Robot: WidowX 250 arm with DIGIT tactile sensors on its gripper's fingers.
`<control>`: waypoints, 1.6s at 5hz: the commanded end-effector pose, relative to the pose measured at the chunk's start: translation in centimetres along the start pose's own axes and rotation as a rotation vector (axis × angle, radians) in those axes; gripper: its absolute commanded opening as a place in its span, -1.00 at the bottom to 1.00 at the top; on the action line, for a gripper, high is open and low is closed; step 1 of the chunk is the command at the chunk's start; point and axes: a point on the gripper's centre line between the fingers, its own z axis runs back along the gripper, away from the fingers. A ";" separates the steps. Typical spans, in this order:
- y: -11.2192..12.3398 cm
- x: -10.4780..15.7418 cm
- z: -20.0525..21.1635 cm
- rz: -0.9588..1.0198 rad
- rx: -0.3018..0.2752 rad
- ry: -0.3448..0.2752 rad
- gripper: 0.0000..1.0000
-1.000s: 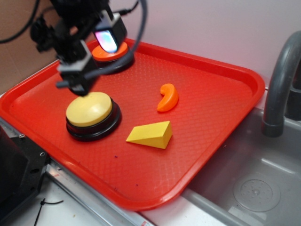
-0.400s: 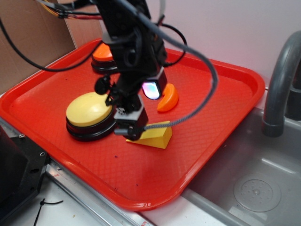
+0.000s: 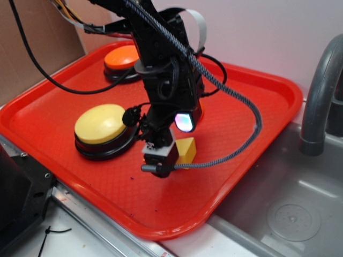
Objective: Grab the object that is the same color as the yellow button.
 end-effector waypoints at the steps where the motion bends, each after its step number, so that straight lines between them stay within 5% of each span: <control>1: -0.3 1.2 -1.5 -0.022 0.010 0.027 1.00; 2: -0.6 1.2 -1.6 -0.009 0.036 0.055 -1.00; 4: -0.2 0.0 1.4 0.049 0.025 0.102 -1.00; 6: 2.3 -4.9 9.7 0.482 -0.074 0.002 -1.00; 7: 2.9 -8.2 13.0 0.728 0.013 0.060 -1.00; 8: 2.8 -11.0 14.7 0.979 0.016 0.045 -1.00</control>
